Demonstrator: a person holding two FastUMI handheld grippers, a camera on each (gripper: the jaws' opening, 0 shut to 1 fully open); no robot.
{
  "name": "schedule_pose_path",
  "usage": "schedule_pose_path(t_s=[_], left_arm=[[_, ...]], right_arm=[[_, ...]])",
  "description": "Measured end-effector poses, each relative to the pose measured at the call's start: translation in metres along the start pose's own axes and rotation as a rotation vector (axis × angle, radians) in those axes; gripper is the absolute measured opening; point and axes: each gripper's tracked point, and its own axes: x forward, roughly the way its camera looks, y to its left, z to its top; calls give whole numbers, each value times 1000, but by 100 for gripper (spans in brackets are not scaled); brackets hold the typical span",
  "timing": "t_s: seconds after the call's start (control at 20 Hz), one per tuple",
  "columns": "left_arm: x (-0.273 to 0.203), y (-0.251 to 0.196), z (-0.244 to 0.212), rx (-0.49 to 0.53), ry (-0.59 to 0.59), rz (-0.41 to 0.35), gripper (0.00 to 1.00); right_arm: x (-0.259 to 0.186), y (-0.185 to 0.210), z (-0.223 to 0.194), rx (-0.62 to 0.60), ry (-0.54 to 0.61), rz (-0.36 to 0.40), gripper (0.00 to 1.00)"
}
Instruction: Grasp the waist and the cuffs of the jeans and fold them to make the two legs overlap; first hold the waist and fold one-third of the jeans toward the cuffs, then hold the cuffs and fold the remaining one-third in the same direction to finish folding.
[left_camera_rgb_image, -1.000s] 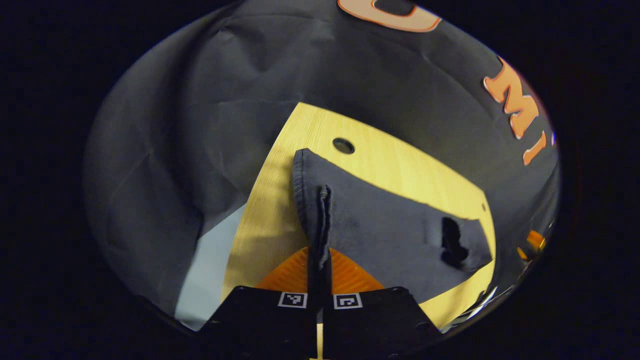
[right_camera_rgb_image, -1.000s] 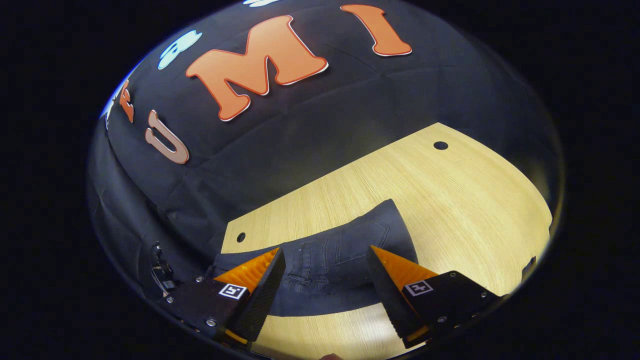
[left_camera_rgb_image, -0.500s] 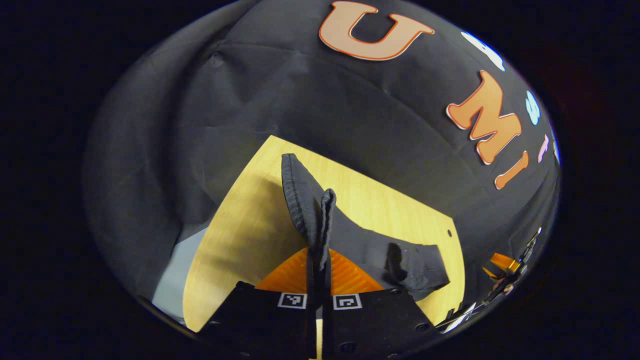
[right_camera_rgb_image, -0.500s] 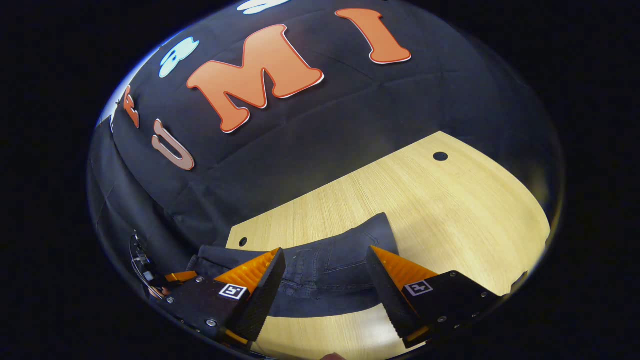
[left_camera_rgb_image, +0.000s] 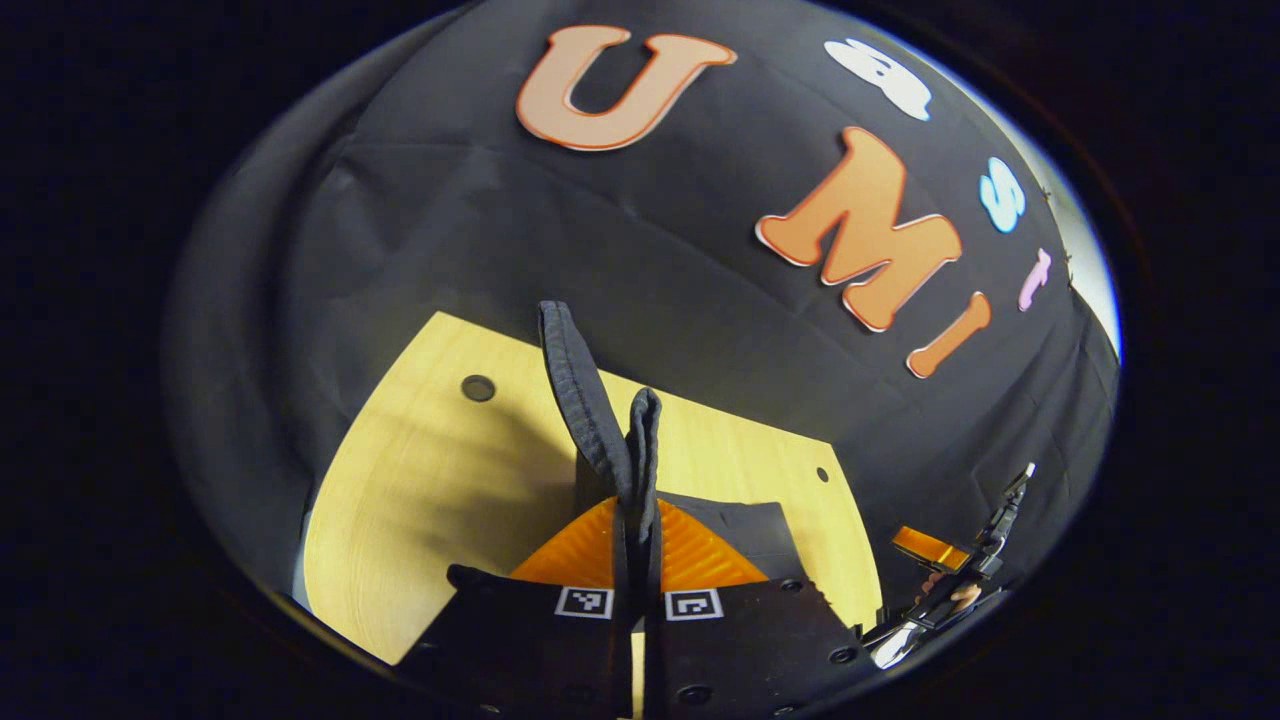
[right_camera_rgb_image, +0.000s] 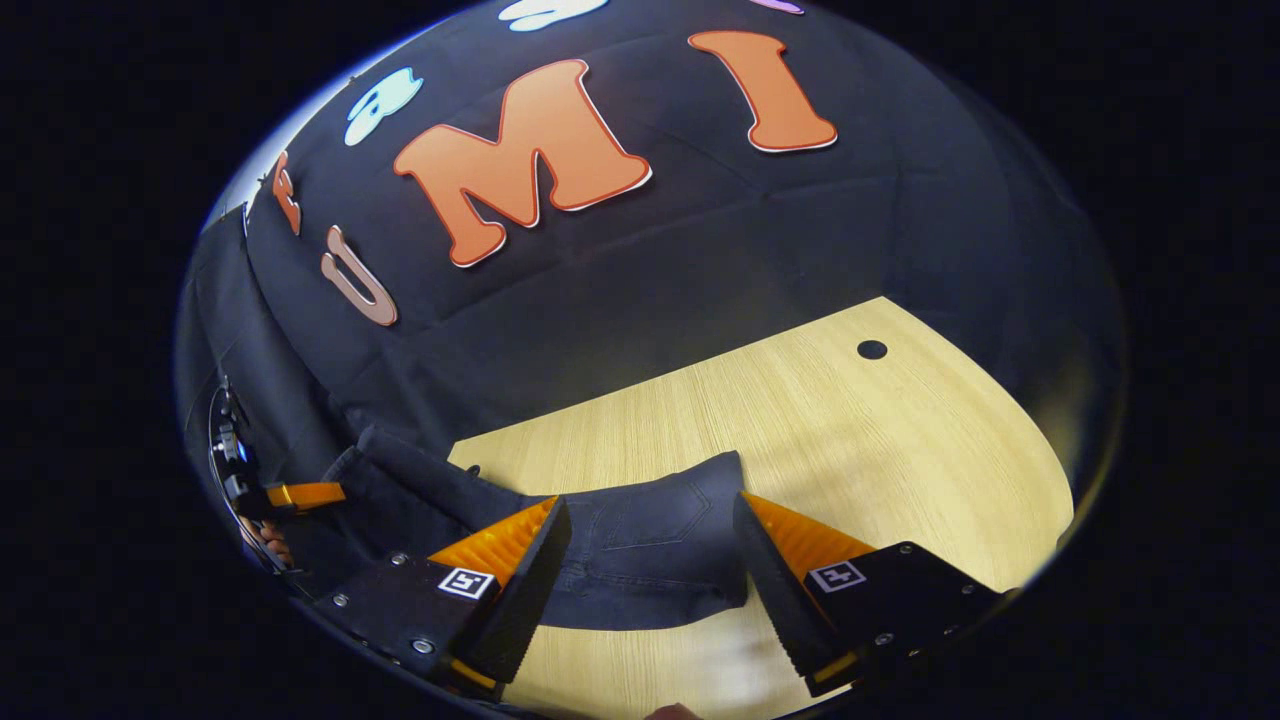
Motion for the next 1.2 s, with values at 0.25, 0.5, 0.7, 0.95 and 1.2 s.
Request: schedule_pose_path(t_s=[0.25,0.5,0.7,0.95,1.2], left_arm=[[22,-71,-8,67,22,-50,5],[50,-137,-16,92,44,-98,5],[71,-183,-31,126,78,-139,3],[96,-235,-64,176,129,-185,5],[126,-265,-105,255,196,-172,5]], right_arm=[[-8,-22,7,4,-20,10,99],[-16,-48,19,33,-52,12,99],[-17,-64,25,36,-65,12,98],[-17,-85,30,37,-66,8,98],[-10,-100,31,20,-56,8,98]])
